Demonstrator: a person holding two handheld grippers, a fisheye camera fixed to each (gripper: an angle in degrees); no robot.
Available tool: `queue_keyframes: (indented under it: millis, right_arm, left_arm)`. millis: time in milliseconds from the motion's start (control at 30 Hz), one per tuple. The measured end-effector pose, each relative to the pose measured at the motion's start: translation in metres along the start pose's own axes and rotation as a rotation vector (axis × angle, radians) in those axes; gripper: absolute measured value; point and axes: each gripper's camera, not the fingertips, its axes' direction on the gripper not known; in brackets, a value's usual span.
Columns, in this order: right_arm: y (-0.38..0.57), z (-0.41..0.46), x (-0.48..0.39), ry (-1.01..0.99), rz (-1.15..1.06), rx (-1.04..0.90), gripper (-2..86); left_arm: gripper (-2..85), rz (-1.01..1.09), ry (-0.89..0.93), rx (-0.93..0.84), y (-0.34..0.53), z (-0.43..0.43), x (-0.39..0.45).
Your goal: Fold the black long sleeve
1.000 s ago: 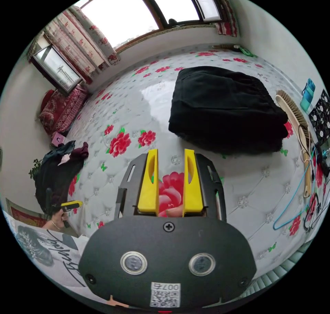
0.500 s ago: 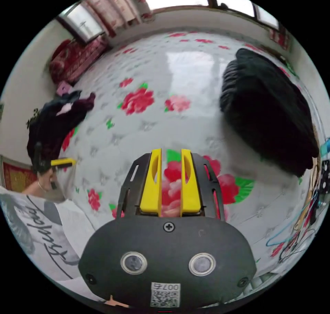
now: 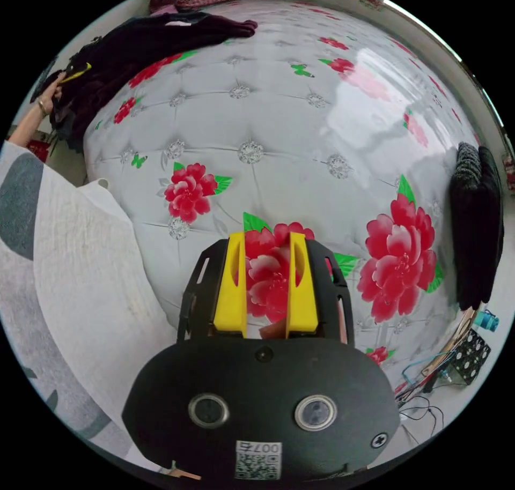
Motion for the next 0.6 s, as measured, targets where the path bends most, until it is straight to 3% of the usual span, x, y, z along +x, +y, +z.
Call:
queue_keyframes:
  millis: [167,267,367,533,600]
  right_arm:
    - [0.001,0.006,-0.003,-0.006,0.007,0.007,9.2]
    - [0.000,0.009,-0.009,0.007,0.026,0.005,9.2]
    - [-0.002,0.012,-0.013,0.016,0.053,-0.011,9.2]
    - [-0.001,0.008,-0.013,-0.043,0.195,-0.016,8.9]
    - [0.004,-0.006,-0.014,-0.143,0.247,0.078,8.9]
  left_arm:
    - [10.7,-0.204,-0.221,0.077,-0.049,-0.029,-0.124]
    - [8.1,-0.232,-0.165,-0.082,-0.068,-0.008,-0.170]
    - [2.5,-0.178,0.053,-0.157,-0.072,-0.006,-0.180]
    - [0.0,0.102,0.541,0.121,-0.051,-0.093,-0.156]
    - [-0.4,0.180,0.878,0.246,-0.041,-0.143,-0.149]
